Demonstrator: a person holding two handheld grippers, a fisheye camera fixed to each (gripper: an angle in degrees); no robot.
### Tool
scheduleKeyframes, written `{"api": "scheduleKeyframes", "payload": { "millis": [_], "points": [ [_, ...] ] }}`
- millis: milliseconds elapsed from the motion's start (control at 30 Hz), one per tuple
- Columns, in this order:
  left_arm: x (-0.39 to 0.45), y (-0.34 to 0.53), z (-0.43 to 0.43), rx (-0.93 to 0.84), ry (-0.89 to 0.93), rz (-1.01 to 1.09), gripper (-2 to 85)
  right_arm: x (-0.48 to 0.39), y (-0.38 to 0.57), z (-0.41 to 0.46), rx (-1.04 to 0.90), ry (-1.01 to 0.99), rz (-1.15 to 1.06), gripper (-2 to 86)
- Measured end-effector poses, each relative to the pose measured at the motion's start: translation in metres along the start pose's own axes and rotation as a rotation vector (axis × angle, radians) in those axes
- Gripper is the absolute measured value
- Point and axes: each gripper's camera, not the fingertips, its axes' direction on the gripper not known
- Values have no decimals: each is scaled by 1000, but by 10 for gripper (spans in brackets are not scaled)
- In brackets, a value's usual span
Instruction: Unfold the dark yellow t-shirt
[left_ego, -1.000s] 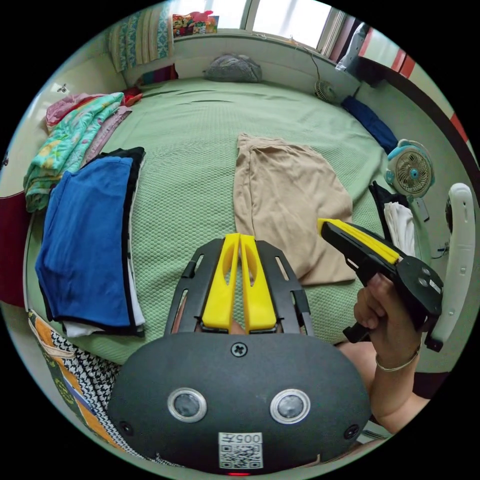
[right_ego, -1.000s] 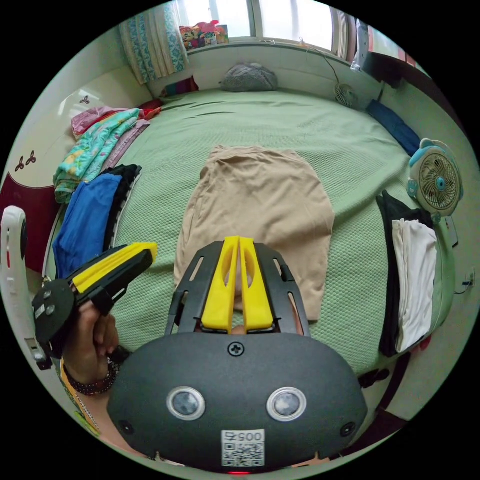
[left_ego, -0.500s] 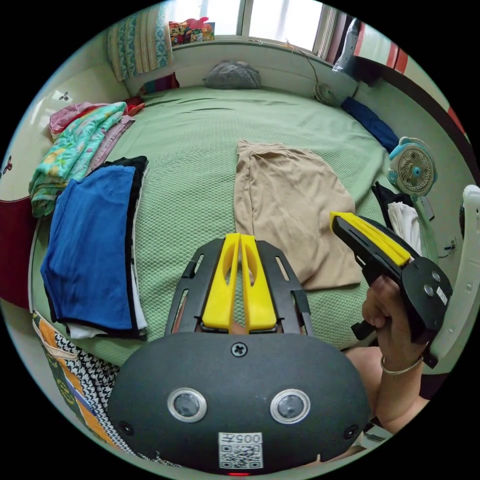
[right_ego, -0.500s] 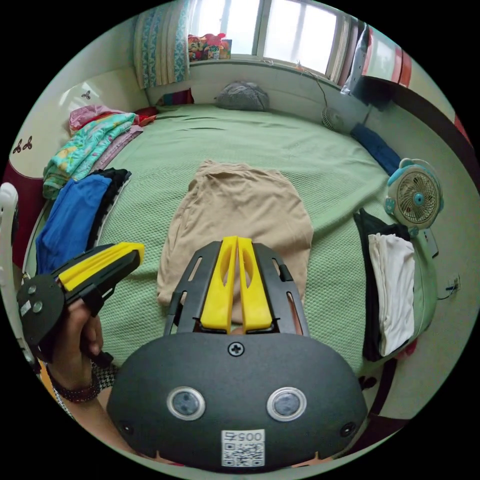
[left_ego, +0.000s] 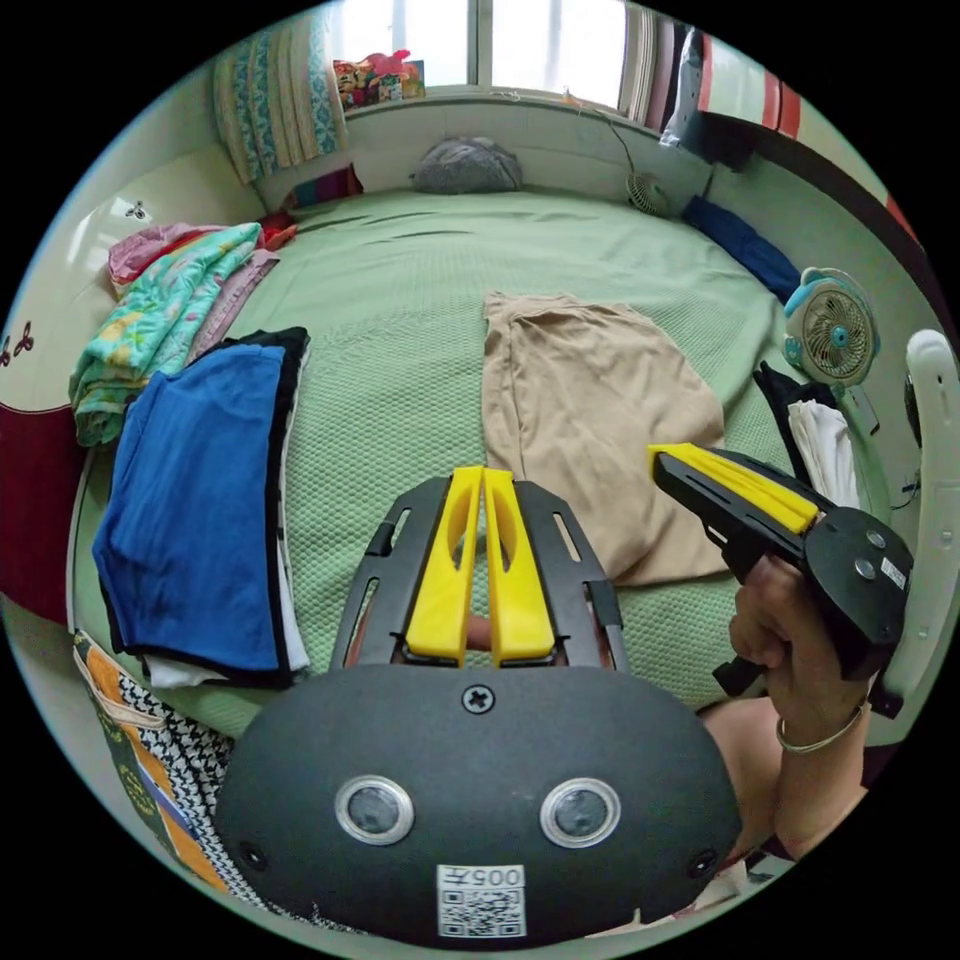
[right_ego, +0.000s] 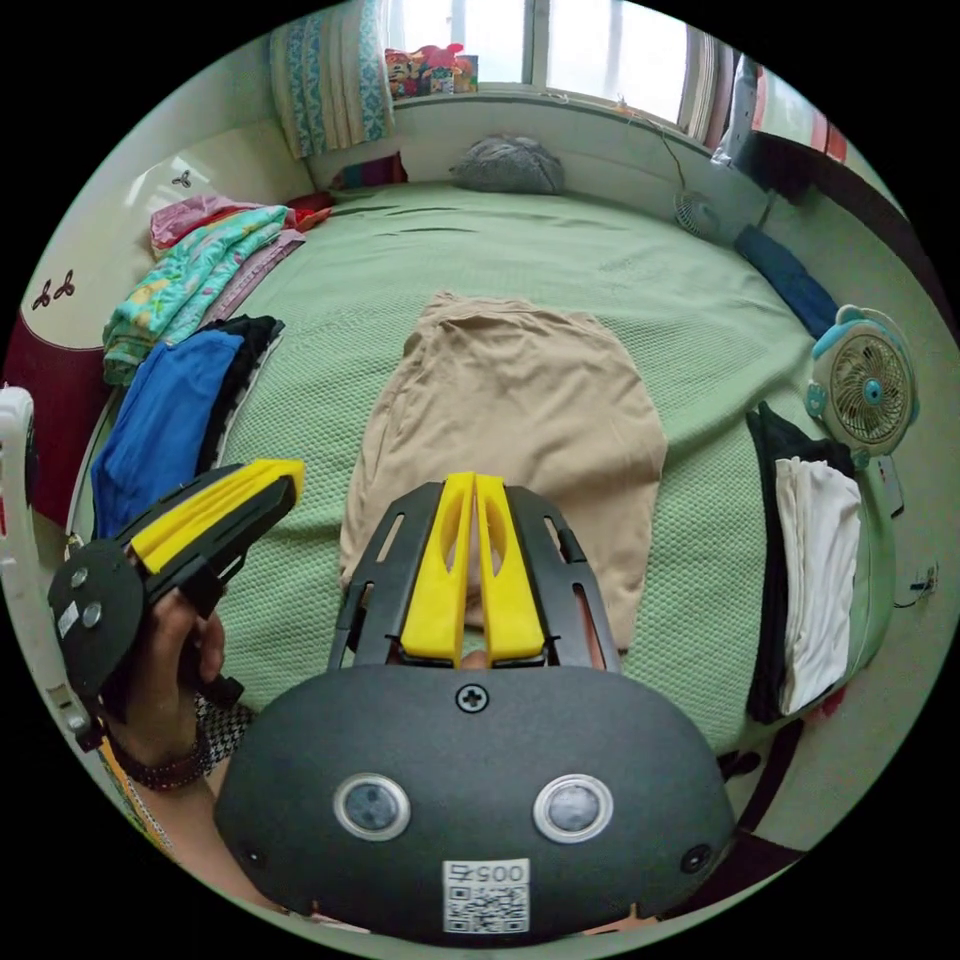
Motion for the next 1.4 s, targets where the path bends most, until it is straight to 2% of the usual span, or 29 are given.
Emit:
{"api": "scheduleKeyframes", "payload": {
  "millis": [500, 933, 1167, 1400],
  "points": [
    [-39, -9, 9, -80, 50, -86, -1, -21, -13, 31, -83, -24, -143, 63],
    [-68, -14, 9, -61, 117, -125, -1, -52, -19, 55, -159, -77, -272, 125],
    [-69, -21, 12, -60, 140, -115, -2, -44, -27, 70, -179, 14, -288, 80],
    [-66, -27, 18, -77, 125, -84, -2, -5, -40, 51, -143, -112, -220, 6]
  ]
}}
